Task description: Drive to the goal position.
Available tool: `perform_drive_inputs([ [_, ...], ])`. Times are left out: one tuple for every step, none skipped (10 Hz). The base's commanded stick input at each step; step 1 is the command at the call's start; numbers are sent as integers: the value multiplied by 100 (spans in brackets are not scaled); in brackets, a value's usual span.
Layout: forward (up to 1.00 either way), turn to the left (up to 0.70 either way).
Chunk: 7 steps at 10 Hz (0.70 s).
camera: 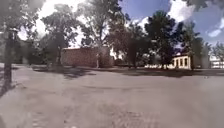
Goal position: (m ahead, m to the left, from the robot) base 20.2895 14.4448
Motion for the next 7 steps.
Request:
perform_drive_inputs([
  [85,0],
  [85,0],
  [85,0],
  [85,0],
  [85,0],
  [85,0],
  [85,0],
])
